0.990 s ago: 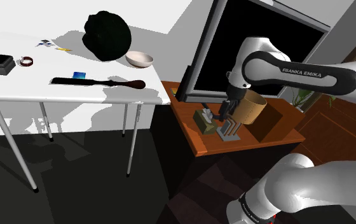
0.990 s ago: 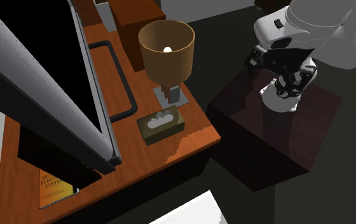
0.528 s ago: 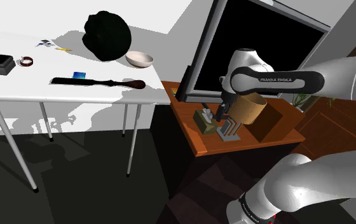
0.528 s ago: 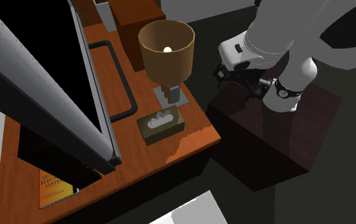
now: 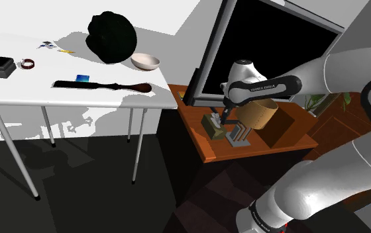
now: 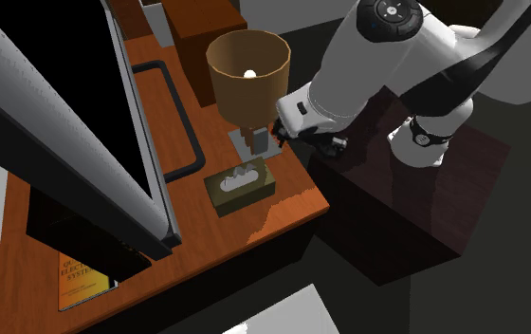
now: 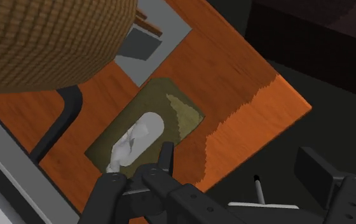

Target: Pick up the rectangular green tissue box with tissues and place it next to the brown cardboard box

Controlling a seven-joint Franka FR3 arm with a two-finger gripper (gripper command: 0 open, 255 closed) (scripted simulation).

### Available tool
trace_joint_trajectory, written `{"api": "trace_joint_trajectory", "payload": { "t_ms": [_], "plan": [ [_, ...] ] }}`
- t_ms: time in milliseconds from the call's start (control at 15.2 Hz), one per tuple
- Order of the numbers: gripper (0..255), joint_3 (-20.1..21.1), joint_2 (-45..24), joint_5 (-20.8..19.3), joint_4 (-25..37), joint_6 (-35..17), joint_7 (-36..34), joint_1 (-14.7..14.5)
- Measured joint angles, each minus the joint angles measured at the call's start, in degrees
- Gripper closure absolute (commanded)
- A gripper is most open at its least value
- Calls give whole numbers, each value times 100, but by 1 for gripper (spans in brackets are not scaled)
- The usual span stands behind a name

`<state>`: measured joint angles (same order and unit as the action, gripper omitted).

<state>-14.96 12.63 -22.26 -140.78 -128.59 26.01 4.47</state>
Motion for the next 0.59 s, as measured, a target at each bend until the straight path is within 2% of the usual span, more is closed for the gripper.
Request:
{"api": "trace_joint_trajectory", "payload": {
  "t_ms": [594],
  "plan": [
    [0,-267,-1774,-458,992,-1420,811,169]
  ]
}}
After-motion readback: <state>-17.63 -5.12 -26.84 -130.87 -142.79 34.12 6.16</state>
